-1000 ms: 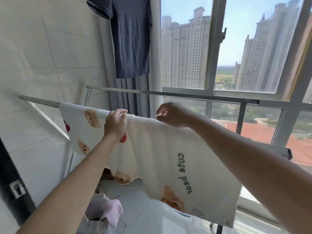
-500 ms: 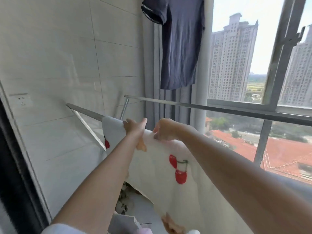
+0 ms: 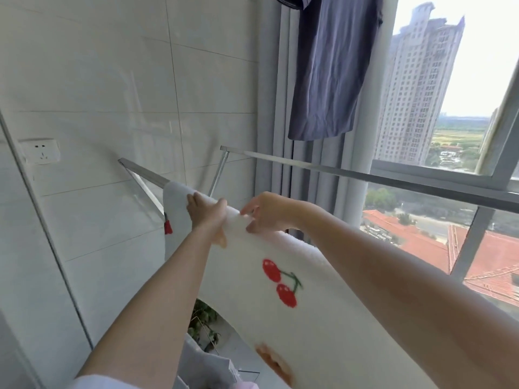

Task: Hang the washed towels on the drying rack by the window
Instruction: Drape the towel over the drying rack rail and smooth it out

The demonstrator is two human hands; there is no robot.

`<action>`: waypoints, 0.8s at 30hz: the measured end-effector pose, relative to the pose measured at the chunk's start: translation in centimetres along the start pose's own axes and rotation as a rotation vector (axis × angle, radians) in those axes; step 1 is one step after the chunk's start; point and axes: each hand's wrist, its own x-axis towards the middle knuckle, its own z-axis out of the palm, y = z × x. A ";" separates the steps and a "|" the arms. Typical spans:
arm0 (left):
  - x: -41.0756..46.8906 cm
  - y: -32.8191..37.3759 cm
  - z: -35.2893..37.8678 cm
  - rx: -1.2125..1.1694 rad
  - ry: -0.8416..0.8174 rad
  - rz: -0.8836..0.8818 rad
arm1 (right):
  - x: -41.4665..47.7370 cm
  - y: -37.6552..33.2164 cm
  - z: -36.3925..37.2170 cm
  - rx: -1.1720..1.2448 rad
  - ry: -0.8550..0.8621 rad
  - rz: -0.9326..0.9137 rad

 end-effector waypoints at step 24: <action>-1.8 -4.0 0.2 -0.160 -0.011 -0.069 | 0.8 -1.3 1.4 -0.040 0.083 0.020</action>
